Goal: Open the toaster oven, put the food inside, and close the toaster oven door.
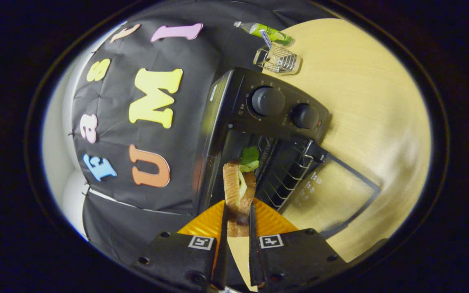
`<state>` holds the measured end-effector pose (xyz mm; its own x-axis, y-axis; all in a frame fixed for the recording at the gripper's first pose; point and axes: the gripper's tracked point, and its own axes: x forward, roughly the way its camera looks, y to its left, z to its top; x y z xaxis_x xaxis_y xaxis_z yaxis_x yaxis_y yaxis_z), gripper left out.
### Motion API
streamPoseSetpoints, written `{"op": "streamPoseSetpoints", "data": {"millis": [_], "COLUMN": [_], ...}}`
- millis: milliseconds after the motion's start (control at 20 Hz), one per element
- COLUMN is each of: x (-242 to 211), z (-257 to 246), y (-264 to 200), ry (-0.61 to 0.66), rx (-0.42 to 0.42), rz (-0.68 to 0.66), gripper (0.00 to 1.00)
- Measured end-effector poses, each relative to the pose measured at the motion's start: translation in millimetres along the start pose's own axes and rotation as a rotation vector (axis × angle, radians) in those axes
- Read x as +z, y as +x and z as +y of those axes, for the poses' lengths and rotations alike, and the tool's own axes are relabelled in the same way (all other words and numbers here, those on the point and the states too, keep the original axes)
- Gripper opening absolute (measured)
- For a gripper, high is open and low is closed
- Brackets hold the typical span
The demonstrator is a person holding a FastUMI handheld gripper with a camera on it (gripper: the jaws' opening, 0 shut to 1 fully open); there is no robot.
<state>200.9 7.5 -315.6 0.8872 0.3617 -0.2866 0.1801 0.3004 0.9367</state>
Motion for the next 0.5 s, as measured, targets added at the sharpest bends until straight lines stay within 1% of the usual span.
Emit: {"op": "streamPoseSetpoints", "data": {"millis": [200, 350, 500], "x": [-6.0, -6.5, -11.6], "z": [-5.3, -2.6, -1.3], "y": [45.8, 63.8, 69.6], "ry": [0.044, 0.012, -0.058], "rx": [0.029, 0.028, -0.002], "rz": [-0.052, -0.081, -0.065], "gripper": [0.27, 0.28, 0.39]}}
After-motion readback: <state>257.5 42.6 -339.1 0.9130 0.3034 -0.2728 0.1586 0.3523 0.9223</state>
